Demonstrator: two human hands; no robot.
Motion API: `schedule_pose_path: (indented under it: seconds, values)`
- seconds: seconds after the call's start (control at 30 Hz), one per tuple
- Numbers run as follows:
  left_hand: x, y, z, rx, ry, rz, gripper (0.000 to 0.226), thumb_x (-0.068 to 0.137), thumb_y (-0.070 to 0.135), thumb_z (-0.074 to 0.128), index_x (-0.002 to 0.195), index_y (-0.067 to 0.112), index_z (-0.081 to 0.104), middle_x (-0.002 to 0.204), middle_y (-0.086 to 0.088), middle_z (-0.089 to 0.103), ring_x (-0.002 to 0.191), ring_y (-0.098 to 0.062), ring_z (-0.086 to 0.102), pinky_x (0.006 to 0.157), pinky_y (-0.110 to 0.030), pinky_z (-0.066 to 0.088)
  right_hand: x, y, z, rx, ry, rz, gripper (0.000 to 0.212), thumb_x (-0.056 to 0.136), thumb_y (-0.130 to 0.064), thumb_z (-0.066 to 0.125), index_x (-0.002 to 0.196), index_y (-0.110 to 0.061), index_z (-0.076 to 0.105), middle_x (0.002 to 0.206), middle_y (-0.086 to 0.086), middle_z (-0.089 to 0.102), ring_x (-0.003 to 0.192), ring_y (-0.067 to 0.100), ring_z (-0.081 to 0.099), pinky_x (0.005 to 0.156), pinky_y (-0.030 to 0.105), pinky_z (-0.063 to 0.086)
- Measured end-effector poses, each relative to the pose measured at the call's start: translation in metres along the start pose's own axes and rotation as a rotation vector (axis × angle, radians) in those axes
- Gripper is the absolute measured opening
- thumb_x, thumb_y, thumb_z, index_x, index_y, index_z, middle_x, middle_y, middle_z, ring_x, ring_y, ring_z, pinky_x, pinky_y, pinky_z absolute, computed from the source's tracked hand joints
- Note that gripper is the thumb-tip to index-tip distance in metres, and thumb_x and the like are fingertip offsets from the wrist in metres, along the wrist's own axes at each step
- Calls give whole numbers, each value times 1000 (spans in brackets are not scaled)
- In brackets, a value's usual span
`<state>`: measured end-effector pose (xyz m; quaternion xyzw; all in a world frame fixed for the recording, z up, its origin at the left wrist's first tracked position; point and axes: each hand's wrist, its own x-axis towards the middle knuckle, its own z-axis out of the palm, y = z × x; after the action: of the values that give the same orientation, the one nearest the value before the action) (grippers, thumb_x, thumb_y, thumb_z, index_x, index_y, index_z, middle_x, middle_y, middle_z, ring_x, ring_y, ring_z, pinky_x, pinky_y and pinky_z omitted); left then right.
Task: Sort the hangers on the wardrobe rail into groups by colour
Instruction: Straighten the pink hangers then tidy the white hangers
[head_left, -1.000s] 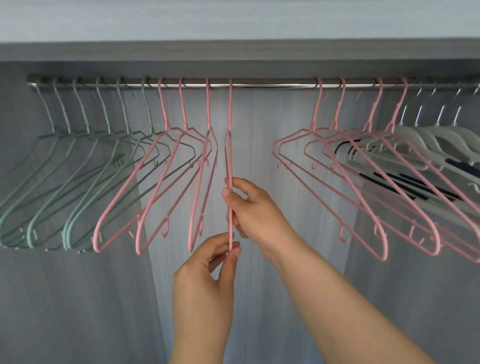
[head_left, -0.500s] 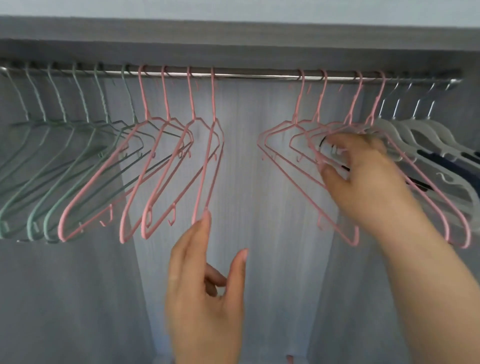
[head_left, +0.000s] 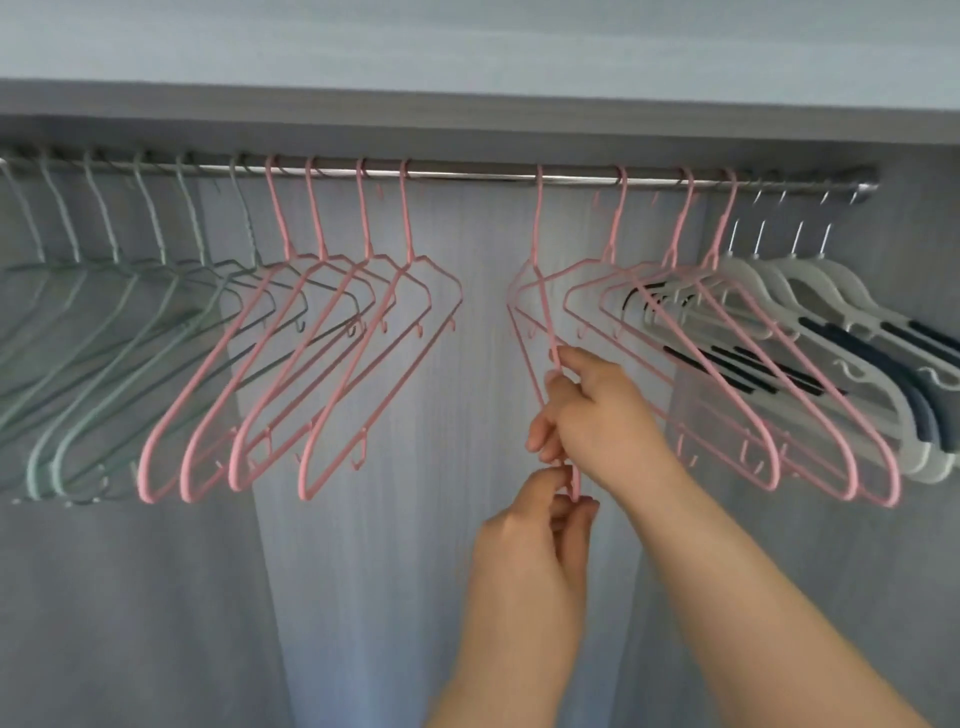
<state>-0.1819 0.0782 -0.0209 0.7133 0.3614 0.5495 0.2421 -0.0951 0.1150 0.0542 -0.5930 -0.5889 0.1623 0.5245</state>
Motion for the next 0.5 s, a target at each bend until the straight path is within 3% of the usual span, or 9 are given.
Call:
schedule_pose_path:
  seconds: [0.1, 0.2, 0.3, 0.4, 0.5]
  values:
    - [0, -4, -13, 58, 64, 38, 8, 85, 16, 58, 91, 21, 61, 73, 2, 73, 66, -14, 66, 64, -34, 50, 3, -6, 22, -43, 12, -61, 34, 91, -17, 35, 122, -16, 47, 43, -2, 57, 28, 0, 47, 42, 20, 39]
    - [2, -9, -25, 95, 103, 39, 6, 86, 16, 57, 87, 20, 60, 68, 1, 71, 62, -17, 65, 60, -37, 49, 5, -12, 37, -60, 25, -109, 25, 91, -16, 34, 108, -16, 52, 47, 0, 56, 29, -2, 46, 45, 19, 37]
    - [2, -15, -33, 98, 123, 22, 5, 85, 16, 57, 84, 21, 59, 67, 2, 71, 61, -14, 64, 61, -36, 49, 6, -13, 48, -32, 21, -116, 17, 91, -16, 34, 99, -29, 43, 48, 1, 57, 31, -2, 48, 40, 12, 39]
    - [1, -20, -37, 110, 116, 11, 3, 86, 19, 58, 86, 21, 60, 68, 4, 71, 62, -11, 64, 62, -33, 49, 4, -13, 52, -11, -29, -62, 20, 93, -22, 33, 110, -26, 42, 50, 0, 59, 33, -1, 50, 40, 10, 39]
    - [-1, -25, -38, 114, 113, 16, 5, 85, 21, 60, 86, 26, 59, 66, 9, 68, 64, -7, 63, 59, -25, 49, -1, -14, 42, -89, -86, -21, 44, 92, -40, 36, 130, -18, 35, 65, 0, 67, 60, 12, 64, 62, 26, 51]
